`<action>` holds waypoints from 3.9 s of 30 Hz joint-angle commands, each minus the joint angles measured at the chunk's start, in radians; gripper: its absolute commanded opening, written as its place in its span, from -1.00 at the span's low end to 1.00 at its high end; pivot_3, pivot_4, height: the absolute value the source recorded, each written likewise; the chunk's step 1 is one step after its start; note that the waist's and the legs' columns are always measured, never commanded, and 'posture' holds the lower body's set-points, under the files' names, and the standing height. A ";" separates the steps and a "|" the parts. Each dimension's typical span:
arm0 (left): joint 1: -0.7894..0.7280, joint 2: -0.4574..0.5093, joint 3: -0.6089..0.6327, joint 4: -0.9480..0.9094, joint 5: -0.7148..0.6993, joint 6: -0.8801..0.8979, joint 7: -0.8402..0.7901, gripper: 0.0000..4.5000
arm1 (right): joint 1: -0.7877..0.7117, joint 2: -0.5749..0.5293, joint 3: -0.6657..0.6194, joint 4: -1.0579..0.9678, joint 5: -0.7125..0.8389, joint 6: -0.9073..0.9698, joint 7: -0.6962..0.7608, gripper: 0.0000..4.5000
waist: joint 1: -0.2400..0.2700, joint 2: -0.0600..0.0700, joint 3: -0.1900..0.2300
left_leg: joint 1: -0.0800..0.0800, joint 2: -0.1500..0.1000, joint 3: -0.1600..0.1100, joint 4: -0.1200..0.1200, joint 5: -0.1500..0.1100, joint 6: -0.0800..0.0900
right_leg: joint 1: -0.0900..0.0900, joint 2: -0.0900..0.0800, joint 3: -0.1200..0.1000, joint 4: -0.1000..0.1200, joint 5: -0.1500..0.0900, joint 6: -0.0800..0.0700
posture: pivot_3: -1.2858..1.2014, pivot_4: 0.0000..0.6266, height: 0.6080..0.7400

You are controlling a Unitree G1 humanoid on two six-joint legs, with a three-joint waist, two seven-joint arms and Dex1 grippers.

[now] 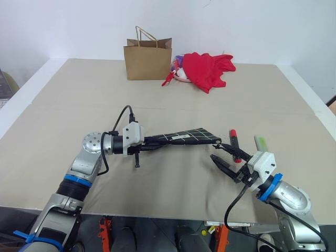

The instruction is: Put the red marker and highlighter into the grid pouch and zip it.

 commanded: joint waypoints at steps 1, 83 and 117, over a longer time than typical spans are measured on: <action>0.002 0.004 0.019 -0.036 -0.002 -0.002 0.001 -1.00 | -0.018 -0.009 -0.027 -0.015 0.030 -0.020 0.000 -0.41 | 0.000 0.000 0.000 | 0.000 0.000 0.000 0.000 0.000 0.000 | 0.000 0.000 0.000 0.000 0.000 0.000 | 0.03 -0.52 1.00; -0.024 -0.083 0.031 -0.023 0.057 -0.056 0.064 -1.00 | 0.001 0.185 -0.121 -0.122 0.033 0.580 -0.516 0.91 | 0.004 0.001 0.000 | 0.000 0.000 -0.009 -0.002 0.001 0.000 | 0.003 0.000 -0.008 0.000 -0.002 -0.002 | 0.03 -0.52 1.00; -0.011 -0.059 0.019 -0.047 0.033 -0.062 -0.011 -1.00 | 0.027 -0.474 -0.305 -0.136 0.174 0.281 0.406 -0.72 | 0.002 0.009 0.011 | 0.000 -0.003 -0.010 0.001 0.000 0.002 | 0.006 -0.003 -0.009 0.000 -0.004 -0.001 | 0.03 -0.52 1.00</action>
